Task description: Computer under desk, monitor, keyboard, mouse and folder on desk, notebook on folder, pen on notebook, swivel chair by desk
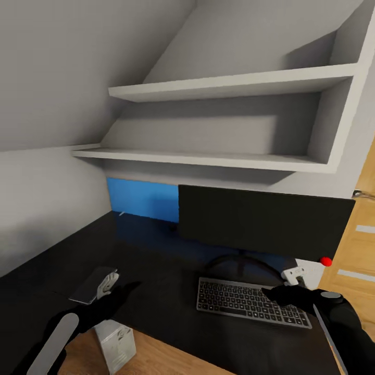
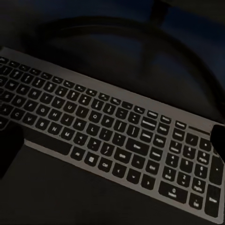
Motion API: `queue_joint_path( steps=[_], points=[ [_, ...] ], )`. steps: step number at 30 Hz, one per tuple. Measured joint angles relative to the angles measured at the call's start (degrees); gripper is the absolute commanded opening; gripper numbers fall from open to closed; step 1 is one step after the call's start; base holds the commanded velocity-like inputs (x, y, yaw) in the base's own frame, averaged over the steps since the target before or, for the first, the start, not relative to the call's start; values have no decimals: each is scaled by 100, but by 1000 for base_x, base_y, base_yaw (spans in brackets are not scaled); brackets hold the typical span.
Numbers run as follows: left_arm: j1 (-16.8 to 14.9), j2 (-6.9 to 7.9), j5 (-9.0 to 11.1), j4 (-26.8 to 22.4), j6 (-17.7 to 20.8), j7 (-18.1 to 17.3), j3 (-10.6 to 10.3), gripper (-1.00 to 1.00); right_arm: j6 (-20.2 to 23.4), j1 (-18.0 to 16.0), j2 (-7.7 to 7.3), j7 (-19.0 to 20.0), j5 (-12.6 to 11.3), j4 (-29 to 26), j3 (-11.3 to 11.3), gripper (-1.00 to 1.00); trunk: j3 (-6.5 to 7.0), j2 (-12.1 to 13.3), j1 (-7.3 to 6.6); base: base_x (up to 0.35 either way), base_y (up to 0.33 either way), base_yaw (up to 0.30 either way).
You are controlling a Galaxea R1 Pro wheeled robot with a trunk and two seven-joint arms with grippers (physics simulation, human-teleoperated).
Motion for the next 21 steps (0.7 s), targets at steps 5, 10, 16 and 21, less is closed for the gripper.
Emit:
queue_joint_path(
  steps=[5, 10, 16, 21],
  points=[
    [0, -69, -17, -122, 0, 47, -4, 100, -63, 1, 0, -403, -23, 57, 243, 100, 90, 201, -110, 0, 0, 273],
    [-257, -100, 28, -816, 52, 836, 13, 100, -46, -60, 639, -1100, -27, 377, 870, 100, 181, 402, -219, 0, 0, 274],
    [-773, -76, 29, -906, 70, 1117, 20, 100, -85, -494, 1479, -2081, -6, 1232, 927, 100, 289, 643, -351, 0, 0, 276],
    [-907, -38, 23, -953, 76, 1163, 27, 100, -97, -935, 1756, -2284, -4, 1882, 931, 100, 361, 805, -440, 0, 0, 254]
  ],
)
